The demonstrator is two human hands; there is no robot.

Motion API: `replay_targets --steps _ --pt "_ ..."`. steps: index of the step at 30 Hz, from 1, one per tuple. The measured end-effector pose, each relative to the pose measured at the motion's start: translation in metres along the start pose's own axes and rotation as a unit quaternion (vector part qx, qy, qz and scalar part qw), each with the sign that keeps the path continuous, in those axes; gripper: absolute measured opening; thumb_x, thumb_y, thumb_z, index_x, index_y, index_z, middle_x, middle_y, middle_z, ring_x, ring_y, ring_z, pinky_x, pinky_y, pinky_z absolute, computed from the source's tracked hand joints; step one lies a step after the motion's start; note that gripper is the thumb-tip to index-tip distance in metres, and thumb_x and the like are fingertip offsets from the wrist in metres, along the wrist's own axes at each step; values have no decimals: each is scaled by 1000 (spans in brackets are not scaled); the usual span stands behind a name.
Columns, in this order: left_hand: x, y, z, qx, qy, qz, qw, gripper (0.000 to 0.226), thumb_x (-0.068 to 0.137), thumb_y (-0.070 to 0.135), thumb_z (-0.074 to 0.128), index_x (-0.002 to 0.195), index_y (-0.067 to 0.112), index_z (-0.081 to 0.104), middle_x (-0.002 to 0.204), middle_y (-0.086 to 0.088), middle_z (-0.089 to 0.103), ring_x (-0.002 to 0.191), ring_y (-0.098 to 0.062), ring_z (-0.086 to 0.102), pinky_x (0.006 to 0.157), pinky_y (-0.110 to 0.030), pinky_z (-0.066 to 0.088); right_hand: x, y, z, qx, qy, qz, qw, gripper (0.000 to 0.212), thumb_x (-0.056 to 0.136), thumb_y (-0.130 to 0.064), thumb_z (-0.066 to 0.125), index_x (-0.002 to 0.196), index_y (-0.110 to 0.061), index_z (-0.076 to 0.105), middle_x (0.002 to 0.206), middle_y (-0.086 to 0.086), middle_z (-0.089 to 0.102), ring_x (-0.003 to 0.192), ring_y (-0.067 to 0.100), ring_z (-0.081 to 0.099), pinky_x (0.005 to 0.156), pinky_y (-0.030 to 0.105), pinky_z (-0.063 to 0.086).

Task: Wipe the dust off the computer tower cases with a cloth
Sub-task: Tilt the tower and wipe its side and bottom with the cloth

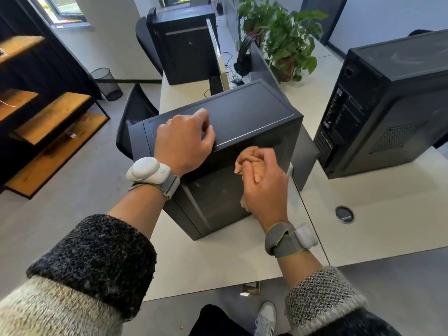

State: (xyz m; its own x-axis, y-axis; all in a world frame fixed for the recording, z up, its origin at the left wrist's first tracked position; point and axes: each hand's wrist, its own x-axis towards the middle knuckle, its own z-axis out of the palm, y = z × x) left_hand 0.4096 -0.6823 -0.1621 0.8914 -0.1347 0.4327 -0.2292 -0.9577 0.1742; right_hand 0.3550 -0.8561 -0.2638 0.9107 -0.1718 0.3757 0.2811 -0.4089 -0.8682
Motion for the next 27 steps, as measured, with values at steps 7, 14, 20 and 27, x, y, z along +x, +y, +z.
replay_targets --steps 7,14,20,27 --pt "-1 1 1 1 -2 1 1000 21 103 38 53 96 19 60 79 -1 64 71 -22 62 73 -43 60 -20 18 0 -25 -32 71 997 12 102 -20 64 103 -30 58 87 -21 62 84 -3 62 71 23 51" --pt "-1 2 1 3 -2 -1 1000 20 103 37 54 96 19 60 79 -1 64 70 -22 62 73 -43 60 -24 13 12 -6 -38 64 997 17 102 -20 65 106 -32 55 90 -26 63 88 -3 63 72 14 49" --pt "-1 1 1 4 3 0 1000 21 103 37 54 95 19 60 78 -1 64 70 -21 61 72 -40 59 -22 4 1 -8 -18 59 998 8 101 -22 66 106 -25 60 87 -19 64 82 2 64 72 31 56" --pt "-1 1 0 10 5 0 1000 20 102 36 53 94 19 59 77 0 63 69 -21 60 71 -38 57 -29 5 18 -10 -50 59 997 18 101 -21 65 103 -36 56 91 -20 67 86 5 65 75 29 56"
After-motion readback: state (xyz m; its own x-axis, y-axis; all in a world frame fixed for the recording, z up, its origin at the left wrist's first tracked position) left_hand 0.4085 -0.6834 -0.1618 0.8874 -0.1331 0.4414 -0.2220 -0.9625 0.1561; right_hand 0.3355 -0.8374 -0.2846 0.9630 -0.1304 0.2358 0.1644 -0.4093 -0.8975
